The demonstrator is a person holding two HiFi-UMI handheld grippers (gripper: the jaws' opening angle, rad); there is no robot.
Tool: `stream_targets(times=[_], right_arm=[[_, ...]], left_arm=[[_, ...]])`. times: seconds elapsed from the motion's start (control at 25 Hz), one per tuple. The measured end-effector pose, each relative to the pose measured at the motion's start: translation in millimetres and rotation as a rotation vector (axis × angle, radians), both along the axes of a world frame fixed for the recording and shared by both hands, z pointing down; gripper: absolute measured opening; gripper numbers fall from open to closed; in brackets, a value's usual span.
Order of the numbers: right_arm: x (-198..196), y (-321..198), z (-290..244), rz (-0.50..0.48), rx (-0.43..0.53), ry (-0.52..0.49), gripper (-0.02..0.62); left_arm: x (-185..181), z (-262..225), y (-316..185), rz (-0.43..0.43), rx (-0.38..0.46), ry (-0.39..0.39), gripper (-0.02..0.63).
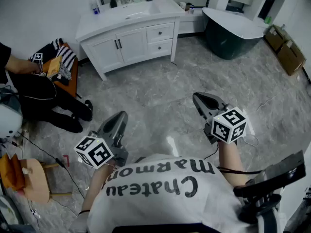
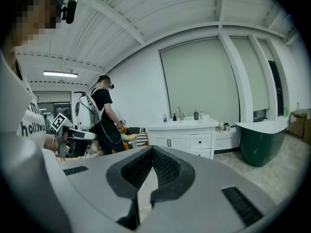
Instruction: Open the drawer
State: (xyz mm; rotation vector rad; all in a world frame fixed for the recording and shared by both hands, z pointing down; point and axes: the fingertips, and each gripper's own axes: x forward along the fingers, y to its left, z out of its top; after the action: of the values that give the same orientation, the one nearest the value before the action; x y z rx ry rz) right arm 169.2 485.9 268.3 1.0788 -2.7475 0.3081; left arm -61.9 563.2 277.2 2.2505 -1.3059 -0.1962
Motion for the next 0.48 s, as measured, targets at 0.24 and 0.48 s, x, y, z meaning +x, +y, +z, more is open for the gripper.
stream_targets(times=[0.24,0.48], right_arm=[[6,2,5,0.004,0.002,0.0,0.011],[11,3,9,0.007,0.003,-0.005,0.011]], left_arm=[[10,3,2,0.021,0.024,-0.05,0.005],[11,6,3,0.006,0.02,-0.038,0.005]])
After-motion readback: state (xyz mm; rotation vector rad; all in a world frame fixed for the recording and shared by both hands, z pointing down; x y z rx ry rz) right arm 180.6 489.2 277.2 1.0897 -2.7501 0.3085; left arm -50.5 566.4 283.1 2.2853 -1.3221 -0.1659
